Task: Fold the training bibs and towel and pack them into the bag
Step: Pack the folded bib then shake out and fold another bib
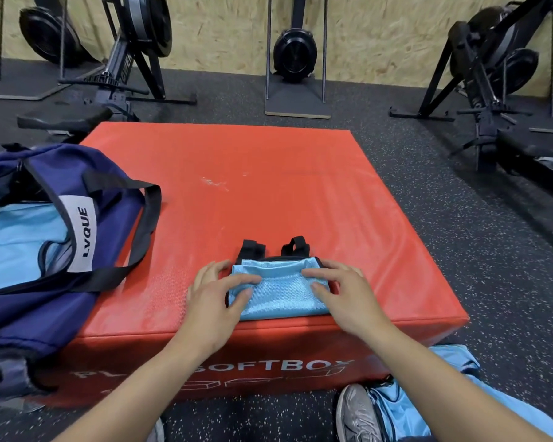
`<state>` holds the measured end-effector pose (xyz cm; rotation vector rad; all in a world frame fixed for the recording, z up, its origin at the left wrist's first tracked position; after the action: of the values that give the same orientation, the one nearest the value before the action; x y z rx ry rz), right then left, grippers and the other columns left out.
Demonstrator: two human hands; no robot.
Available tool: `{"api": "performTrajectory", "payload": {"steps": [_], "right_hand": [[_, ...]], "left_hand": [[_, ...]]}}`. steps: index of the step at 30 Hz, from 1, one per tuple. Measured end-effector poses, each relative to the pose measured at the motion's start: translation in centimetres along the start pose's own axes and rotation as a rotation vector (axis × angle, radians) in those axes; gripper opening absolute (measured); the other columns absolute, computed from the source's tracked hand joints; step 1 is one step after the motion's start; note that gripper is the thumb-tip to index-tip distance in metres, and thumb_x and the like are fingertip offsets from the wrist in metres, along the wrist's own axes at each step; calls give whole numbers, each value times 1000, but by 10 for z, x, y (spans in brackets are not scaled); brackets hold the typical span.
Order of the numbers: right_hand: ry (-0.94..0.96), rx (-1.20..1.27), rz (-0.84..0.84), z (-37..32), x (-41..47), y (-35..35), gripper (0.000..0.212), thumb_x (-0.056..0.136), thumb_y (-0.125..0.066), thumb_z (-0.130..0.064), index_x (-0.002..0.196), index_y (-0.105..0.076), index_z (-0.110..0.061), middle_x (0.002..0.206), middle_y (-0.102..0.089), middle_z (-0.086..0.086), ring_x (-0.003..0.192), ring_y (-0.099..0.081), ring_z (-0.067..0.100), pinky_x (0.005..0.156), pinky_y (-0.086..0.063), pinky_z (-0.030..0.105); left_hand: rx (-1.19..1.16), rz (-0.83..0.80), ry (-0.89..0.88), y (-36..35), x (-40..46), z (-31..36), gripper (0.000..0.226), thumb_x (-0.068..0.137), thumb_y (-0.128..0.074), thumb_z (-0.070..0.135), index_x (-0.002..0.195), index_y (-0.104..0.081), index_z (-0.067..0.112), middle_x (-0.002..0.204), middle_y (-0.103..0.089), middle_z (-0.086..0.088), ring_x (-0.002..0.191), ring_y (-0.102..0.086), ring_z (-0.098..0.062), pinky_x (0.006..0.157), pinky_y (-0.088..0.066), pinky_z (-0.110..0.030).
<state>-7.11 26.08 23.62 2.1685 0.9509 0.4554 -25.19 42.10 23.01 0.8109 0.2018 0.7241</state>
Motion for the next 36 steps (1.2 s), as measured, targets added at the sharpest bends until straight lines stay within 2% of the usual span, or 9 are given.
{"api": "performTrajectory", "payload": {"steps": [6,10,13,15,17,20,26,30,36], "right_hand": [[-12,50,53,1,2,-7,29,91,-70,-20,109,-74,-42,124,-63,-18,122,-51,10,110,-39,36],[-14,261,81,-9,-5,-2,35,91,-67,-4,107,-75,-35,110,-59,-31,107,-54,-16,93,-33,-1],[5,472,90,-21,-12,1,40,91,-63,3,106,-76,-32,119,-64,-18,106,-59,-12,95,-44,10],[0,601,68,-30,-16,4,39,91,-62,6,107,-77,-27,123,-64,-10,96,-65,0,83,-50,16],[-10,694,31,-40,-21,6,39,91,-63,6,108,-77,-25,126,-62,-12,94,-69,12,80,-54,29],[-18,793,-15,-56,-31,6,40,89,-63,9,110,-76,-22,126,-64,-10,97,-69,13,87,-56,40],[-25,873,-85,-97,-46,-10,41,87,-63,13,110,-75,-19,126,-67,8,94,-69,15,78,-57,30],[8,879,-140,-138,-51,-28,42,86,-64,12,111,-75,-20,121,-69,12,88,-69,17,71,-57,28],[52,897,-230,-206,-53,-66,43,85,-65,13,111,-74,-19,108,-73,17,80,-68,20,72,-55,35]], "left_hand": [[-2,-95,-35,-5,-3,3,33,99,-59,29,123,-63,52,158,-36,5,151,-13,-8,122,-10,-39],[-208,-96,-27,-1,-7,3,41,97,-62,16,124,-63,48,152,-43,8,148,-20,-2,122,-17,-32],[-334,-48,-76,11,-10,9,44,95,-65,8,121,-65,43,132,-55,20,130,-45,5,116,-29,-25],[-419,-27,-100,23,-11,11,47,93,-67,7,120,-67,46,119,-58,23,121,-52,3,110,-33,-21],[-533,-26,-94,36,-16,13,48,93,-67,5,122,-68,43,119,-60,19,122,-54,0,109,-35,-19],[-611,-30,-69,53,-27,16,48,92,-65,-5,124,-68,29,117,-60,15,115,-60,-1,105,-44,-23],[-519,51,-69,102,-54,10,54,87,-66,-11,122,-69,30,126,-61,-1,107,-61,2,92,-45,-14],[-456,131,-81,149,-74,-3,55,79,-69,5,120,-70,43,125,-63,3,117,-59,-3,98,-41,-12],[-409,241,-31,216,-103,-35,60,83,-65,-7,119,-68,41,126,-63,13,120,-55,4,99,-39,-13]]}}
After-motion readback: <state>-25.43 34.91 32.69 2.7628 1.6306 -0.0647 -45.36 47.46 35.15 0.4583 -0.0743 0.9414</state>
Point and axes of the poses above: each hand's wrist, its own x-axis towards the middle knuckle, its own y-axis out of the back of the hand, z = x × y, the point moved 8 cm from there along x, towards the middle knuckle
